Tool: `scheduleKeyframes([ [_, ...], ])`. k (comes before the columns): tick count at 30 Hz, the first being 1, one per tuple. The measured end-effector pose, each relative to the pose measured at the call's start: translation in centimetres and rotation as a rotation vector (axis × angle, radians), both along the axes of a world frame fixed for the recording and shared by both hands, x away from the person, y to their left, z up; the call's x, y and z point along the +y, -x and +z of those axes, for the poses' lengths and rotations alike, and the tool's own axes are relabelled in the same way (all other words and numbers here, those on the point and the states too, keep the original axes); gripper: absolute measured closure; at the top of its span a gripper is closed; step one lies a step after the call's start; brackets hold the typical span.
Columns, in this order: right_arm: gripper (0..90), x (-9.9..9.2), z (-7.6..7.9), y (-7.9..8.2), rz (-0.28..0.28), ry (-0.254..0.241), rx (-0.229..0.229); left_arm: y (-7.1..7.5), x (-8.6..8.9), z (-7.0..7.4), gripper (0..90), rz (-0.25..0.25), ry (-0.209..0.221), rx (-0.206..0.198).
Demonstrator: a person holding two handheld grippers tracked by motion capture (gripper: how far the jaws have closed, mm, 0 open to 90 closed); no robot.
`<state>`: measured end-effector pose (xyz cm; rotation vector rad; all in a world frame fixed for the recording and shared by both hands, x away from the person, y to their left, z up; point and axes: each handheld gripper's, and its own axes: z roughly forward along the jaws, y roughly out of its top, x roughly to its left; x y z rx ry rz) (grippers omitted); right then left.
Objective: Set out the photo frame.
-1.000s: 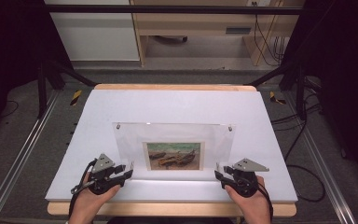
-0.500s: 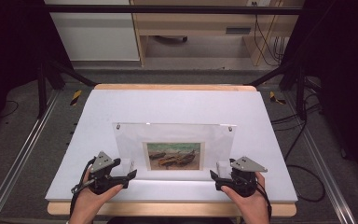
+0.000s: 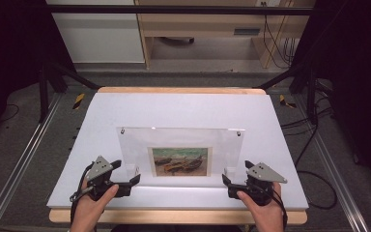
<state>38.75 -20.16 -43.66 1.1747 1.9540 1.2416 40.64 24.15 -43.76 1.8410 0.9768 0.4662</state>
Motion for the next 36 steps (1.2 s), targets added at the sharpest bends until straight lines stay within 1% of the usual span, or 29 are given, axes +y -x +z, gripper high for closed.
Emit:
scheduleKeyframes([
  [1, 8.5, -0.2, 0.1, 0.1, -0.005, -0.005, -0.007, 0.0, 0.1, 0.1, 8.1, 0.001, 0.001, -0.005],
  [3, 8.4, -0.7, 0.1, 0.4, -0.016, -0.005, -0.007, 0.1, 0.4, 0.2, 8.2, 0.005, 0.018, -0.016],
  [5, 8.3, -1.1, 0.1, 0.7, -0.025, -0.006, -0.009, 0.2, 0.8, 0.2, 8.1, 0.013, 0.018, -0.020],
  [15, 6.9, -2.9, 0.0, 1.7, -0.062, -0.021, -0.003, 0.4, 2.3, 0.3, 8.2, 0.054, 0.013, -0.017],
  [16, 6.9, -3.0, 0.0, 1.8, -0.066, -0.022, -0.006, 0.3, 2.5, 0.3, 8.2, 0.063, 0.008, -0.020],
  [19, 6.8, -3.4, 0.0, 2.1, -0.079, -0.021, -0.007, 0.1, 3.3, 0.3, 8.2, 0.088, 0.013, -0.021],
  [25, 7.2, -4.4, -0.2, 2.3, -0.113, -0.016, 0.013, -0.3, 4.4, 0.2, 8.2, 0.129, 0.010, -0.020],
  [26, 7.4, -4.4, -0.2, 2.2, -0.119, -0.018, 0.015, -0.4, 4.5, 0.2, 8.2, 0.132, 0.006, -0.021],
  [27, 7.6, -4.6, -0.3, 2.2, -0.124, -0.015, 0.012, -0.5, 4.7, 0.2, 8.2, 0.136, -0.007, -0.024],
  [29, 7.9, -4.9, -0.4, 1.9, -0.133, -0.021, 0.023, -0.8, 4.8, 0.1, 8.2, 0.145, -0.031, -0.030],
  [33, 8.3, -5.1, -0.7, 1.5, -0.152, -0.003, 0.034, -1.2, 5.3, 0.0, 8.2, 0.159, -0.060, -0.037],
  [35, 8.6, -5.3, -0.7, 1.3, -0.170, -0.006, 0.050, -1.4, 5.5, -0.1, 8.2, 0.168, -0.056, -0.034],
  [36, 8.6, -5.4, -0.7, 1.2, -0.180, -0.010, 0.048, -1.5, 5.5, -0.1, 8.2, 0.170, -0.058, -0.032],
])
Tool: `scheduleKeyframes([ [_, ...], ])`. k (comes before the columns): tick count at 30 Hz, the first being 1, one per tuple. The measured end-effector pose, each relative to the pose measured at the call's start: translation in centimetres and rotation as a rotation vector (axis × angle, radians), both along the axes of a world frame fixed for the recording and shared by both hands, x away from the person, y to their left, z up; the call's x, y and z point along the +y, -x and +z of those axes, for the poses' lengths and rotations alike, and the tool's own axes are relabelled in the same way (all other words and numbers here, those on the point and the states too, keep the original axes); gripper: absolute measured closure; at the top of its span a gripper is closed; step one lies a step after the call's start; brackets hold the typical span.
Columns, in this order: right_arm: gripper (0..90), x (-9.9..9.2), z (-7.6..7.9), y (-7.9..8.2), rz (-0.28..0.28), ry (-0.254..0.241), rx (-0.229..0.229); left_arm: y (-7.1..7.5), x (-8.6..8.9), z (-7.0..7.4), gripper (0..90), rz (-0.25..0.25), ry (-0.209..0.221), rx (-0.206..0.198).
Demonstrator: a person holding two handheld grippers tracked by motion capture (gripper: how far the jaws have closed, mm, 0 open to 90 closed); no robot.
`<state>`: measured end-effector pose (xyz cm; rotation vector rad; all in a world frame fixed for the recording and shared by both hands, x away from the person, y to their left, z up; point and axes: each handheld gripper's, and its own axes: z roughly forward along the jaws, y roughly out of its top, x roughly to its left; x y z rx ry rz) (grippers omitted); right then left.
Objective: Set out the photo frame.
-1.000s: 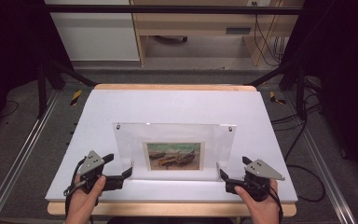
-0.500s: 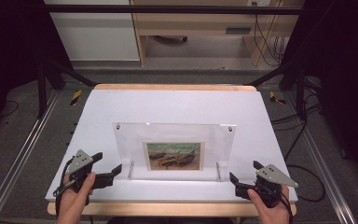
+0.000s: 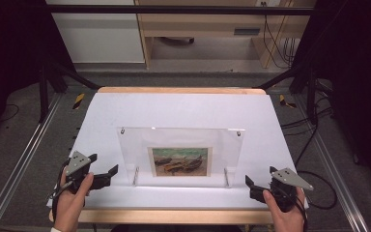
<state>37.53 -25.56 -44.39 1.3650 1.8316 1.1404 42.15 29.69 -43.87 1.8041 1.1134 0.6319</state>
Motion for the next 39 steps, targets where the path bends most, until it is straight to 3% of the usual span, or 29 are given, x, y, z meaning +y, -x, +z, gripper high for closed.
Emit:
scheduleKeyframes([
  [6, 9.0, -0.6, -0.4, -0.8, -0.046, -0.006, 0.012, -0.7, 0.0, -0.1, 8.2, 0.011, -0.012, 0.003],
  [11, 9.3, -0.4, -0.5, -2.3, -0.059, 0.018, 0.024, -1.7, -0.1, -0.2, 8.2, 0.015, -0.002, 0.019],
  [29, 10.3, -1.0, -0.9, -8.1, -0.093, 0.032, 0.057, -6.9, 0.8, -1.4, 8.3, 0.062, 0.008, 0.093],
  [39, 11.6, -1.1, -1.6, -10.9, -0.106, 0.032, 0.125, -8.9, 1.1, -2.3, 8.5, 0.079, -0.016, 0.140],
])
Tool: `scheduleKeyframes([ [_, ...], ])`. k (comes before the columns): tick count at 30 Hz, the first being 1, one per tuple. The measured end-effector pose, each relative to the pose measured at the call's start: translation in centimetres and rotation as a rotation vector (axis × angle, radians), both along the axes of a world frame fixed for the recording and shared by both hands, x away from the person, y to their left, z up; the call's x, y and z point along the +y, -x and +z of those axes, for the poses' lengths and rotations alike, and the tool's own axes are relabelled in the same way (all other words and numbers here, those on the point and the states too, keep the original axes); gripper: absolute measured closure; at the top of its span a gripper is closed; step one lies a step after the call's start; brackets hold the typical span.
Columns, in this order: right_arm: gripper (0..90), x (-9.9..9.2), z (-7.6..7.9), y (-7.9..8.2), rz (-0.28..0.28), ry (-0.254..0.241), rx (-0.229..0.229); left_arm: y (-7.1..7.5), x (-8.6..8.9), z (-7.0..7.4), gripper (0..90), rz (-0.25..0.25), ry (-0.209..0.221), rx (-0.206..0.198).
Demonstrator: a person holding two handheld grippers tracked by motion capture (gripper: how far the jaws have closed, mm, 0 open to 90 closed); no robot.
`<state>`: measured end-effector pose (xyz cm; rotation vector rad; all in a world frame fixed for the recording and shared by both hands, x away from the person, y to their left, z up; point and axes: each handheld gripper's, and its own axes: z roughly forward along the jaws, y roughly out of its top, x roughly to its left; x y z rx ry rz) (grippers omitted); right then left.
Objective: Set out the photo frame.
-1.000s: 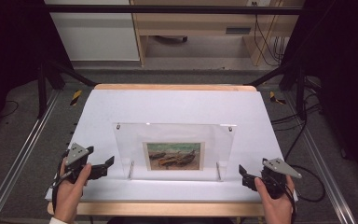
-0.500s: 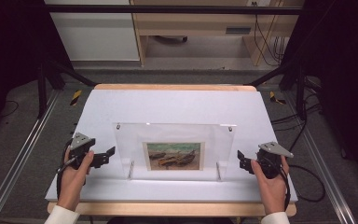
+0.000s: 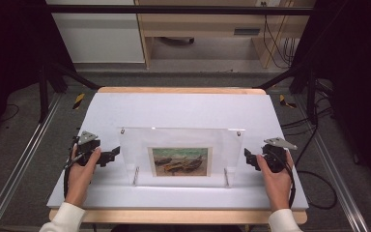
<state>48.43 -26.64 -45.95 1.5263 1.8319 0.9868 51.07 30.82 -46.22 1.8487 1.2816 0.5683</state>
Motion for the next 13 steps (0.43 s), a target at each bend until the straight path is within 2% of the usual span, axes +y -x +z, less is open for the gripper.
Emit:
scheduleKeyframes([
  [6, 13.1, -0.1, -0.4, -1.7, -0.014, 0.023, 0.057, -0.8, 0.1, -0.4, 8.3, 0.007, -0.002, 0.032],
  [7, 13.5, -0.1, -0.5, -1.8, -0.016, 0.031, 0.068, -0.8, 0.0, -0.5, 8.1, -0.002, -0.018, 0.051],
  [10, 14.5, -0.4, -0.9, -2.0, -0.009, 0.065, 0.116, -0.2, -0.6, -0.1, 8.1, -0.013, -0.081, 0.044],
  [13, 14.8, -0.5, -1.0, -1.7, -0.010, 0.059, 0.132, 0.3, -1.0, 0.0, 7.8, -0.011, -0.106, 0.044],
])
